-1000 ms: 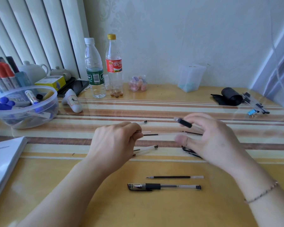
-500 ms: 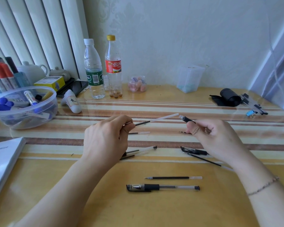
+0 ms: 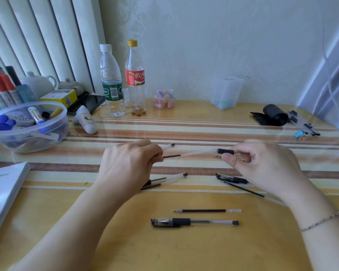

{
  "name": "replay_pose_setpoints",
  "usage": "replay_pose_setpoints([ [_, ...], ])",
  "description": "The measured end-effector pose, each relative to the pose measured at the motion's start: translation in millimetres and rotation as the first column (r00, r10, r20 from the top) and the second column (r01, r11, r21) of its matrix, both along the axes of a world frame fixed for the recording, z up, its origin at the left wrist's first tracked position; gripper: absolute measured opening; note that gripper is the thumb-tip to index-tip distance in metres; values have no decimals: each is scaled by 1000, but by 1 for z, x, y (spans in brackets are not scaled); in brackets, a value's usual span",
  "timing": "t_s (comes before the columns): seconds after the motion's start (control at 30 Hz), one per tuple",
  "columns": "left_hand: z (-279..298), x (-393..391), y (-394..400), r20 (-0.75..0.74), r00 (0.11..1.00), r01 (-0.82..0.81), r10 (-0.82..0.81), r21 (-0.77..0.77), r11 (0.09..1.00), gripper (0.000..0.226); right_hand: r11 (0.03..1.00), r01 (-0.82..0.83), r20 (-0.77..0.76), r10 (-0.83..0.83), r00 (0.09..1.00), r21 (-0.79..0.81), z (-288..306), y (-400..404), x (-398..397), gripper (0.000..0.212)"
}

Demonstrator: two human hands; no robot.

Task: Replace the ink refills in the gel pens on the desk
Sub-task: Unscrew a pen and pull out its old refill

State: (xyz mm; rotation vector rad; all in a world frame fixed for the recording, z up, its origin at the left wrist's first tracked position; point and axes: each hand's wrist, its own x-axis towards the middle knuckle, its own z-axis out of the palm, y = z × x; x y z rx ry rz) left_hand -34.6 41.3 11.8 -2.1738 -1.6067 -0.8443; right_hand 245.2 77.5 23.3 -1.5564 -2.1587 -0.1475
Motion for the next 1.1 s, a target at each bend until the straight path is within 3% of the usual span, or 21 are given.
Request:
replay_pose_setpoints([
  [0.13,0,5,-2,-31,998,56,-57,-19,998,9,999,-28,54,30,998,-32,0,-4,-6,61],
  [0.27,-2,11,-4,-8,998,58,-58,6,998,12,981,-173,-46,169,984,-92,-10,-11,-27,58],
  [0.33,0,11,-5,74,997,12,-18,80,997,17,969,-226,-107,216,971,-102,-17,-13,-35,47],
  [0.4,4,9,-6,240,971,-58,9,197,979,18,956,-265,-211,236,949,-123,-24,-13,-40,34],
  [0.47,6,9,-6,349,937,-100,2,262,960,19,933,-327,-418,241,876,-148,-27,-10,-43,25],
  [0.53,4,12,-5,368,929,-58,-34,238,970,19,923,-358,-568,222,793,-139,-27,-9,-44,19],
  [0.6,1,15,-6,353,933,1,-66,180,984,26,920,-380,-613,245,751,-97,-26,-11,-45,15],
  [0.7,-3,17,-4,344,934,63,-100,117,991,35,930,-367,-502,314,806,-8,-23,-13,-43,19],
  [0.8,-3,15,-2,396,909,107,-130,81,991,29,937,-345,-351,341,872,54,-18,-15,-42,24],
  [1.1,-2,17,-4,450,871,176,-196,86,981,25,914,-395,-266,404,875,88,-18,-17,-45,19],
])
